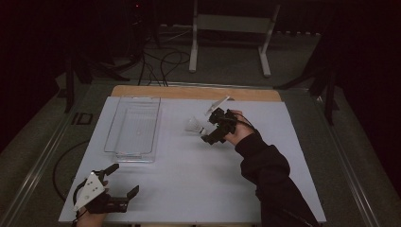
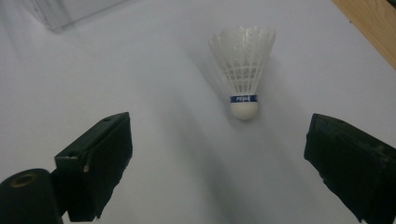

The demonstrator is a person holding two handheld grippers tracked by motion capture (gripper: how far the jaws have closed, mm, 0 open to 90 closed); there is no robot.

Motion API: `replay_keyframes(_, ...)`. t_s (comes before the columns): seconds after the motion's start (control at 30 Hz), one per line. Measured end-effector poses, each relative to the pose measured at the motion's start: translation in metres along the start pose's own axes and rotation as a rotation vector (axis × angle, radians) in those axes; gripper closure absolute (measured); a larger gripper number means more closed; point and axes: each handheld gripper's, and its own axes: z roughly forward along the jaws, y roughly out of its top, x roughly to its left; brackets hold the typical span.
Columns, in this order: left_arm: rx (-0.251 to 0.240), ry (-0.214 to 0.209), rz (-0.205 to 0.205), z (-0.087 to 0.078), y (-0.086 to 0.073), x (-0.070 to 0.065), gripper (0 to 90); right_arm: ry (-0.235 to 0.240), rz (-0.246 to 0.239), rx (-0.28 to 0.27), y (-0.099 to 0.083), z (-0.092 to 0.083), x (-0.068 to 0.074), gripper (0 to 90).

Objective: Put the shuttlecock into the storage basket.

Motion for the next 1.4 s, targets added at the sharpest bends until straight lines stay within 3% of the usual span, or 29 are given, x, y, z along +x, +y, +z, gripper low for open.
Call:
replay_keyframes(0.53, 0.002, -0.004, 0.002, 0.0, 0.0, 0.0, 0.2, 0.037, 0.001, 0.111, 0.015, 0.015, -0.012, 8.0)
replay_keyframes(0.93, 0.006, -0.007, 0.008, 0.0, 0.0, 0.0, 0.2, 0.052, 0.024, 0.15, 0.023, 0.024, -0.022, 8.0)
replay_keyframes(1.4, 0.004, -0.013, 0.007, 0.0, -0.001, 0.0, 0.2, 0.074, 0.042, 0.259, 0.029, 0.037, -0.035, 8.0)
